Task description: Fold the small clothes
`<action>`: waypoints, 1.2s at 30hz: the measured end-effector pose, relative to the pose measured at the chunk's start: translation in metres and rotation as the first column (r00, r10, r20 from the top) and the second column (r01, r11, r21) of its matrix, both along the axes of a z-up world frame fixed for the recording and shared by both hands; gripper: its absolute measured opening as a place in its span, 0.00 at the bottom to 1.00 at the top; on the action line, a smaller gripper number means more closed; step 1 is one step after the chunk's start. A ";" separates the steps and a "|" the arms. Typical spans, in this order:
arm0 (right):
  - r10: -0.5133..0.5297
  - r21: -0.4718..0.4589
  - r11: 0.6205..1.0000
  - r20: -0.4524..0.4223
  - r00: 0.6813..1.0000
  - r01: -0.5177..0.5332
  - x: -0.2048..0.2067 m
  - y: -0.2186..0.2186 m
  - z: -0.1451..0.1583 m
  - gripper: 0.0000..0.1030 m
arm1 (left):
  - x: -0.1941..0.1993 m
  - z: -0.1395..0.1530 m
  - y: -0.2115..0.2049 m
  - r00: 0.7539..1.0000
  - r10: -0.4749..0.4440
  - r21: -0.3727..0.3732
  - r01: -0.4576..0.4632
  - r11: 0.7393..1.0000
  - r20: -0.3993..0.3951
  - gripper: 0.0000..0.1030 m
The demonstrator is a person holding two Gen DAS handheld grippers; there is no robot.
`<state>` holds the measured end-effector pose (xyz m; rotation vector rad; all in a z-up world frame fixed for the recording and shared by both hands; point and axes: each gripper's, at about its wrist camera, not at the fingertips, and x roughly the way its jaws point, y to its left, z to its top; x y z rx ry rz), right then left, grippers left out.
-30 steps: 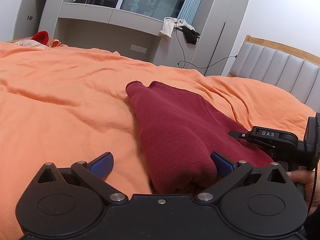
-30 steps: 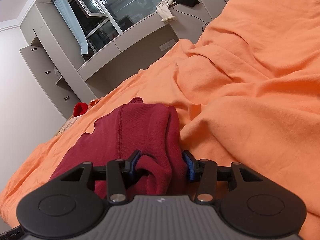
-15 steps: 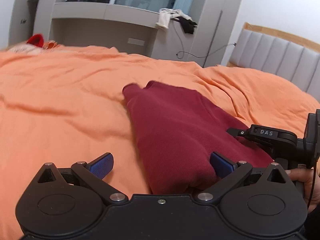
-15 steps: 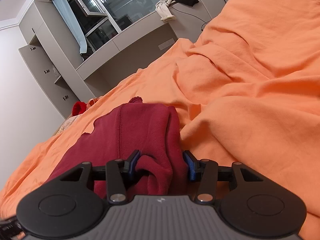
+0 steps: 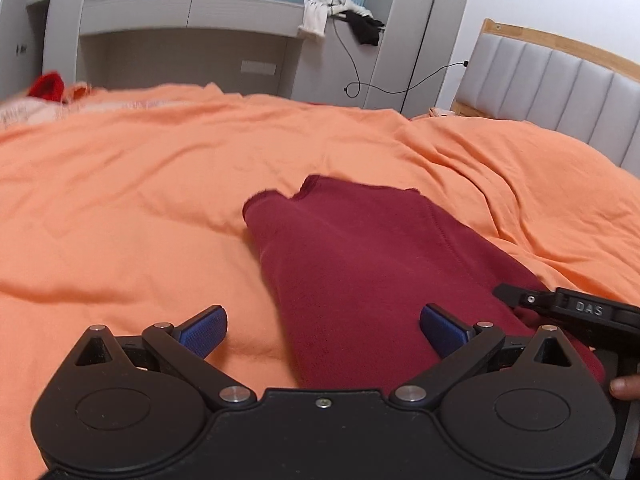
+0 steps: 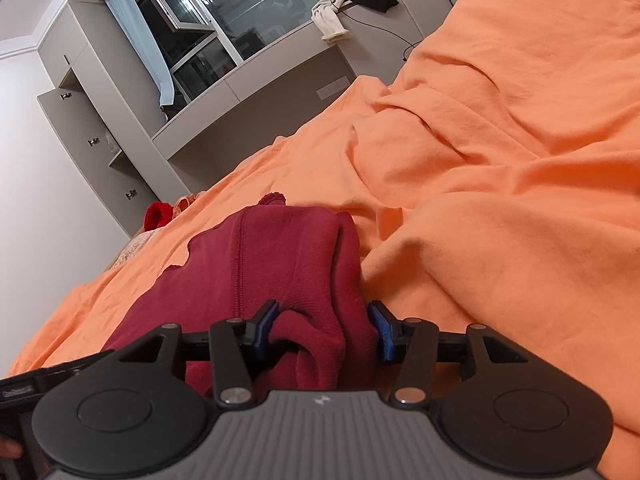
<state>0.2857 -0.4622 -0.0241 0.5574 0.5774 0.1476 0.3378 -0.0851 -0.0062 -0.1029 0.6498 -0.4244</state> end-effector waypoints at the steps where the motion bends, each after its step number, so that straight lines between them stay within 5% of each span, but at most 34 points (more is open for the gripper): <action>1: 0.001 0.001 1.000 0.001 1.000 -0.001 0.000 0.000 0.000 0.54 | 0.001 -0.006 0.001 1.000 0.000 -0.016 0.000 1.000 0.002 1.00; 9: 0.004 0.027 1.000 0.013 1.000 -0.005 0.000 -0.002 -0.002 0.59 | 0.002 -0.026 0.010 1.000 0.018 -0.086 -0.017 0.996 0.005 1.00; 15: 0.018 0.087 0.996 0.021 1.000 -0.020 0.002 -0.006 -0.003 0.72 | 0.001 -0.028 0.011 1.000 0.024 -0.096 -0.022 0.995 0.014 1.00; 36: 0.013 0.030 0.999 0.029 0.999 -0.014 0.001 0.002 -0.002 0.72 | -0.001 -0.029 0.010 0.999 0.029 -0.097 -0.027 0.995 0.022 1.00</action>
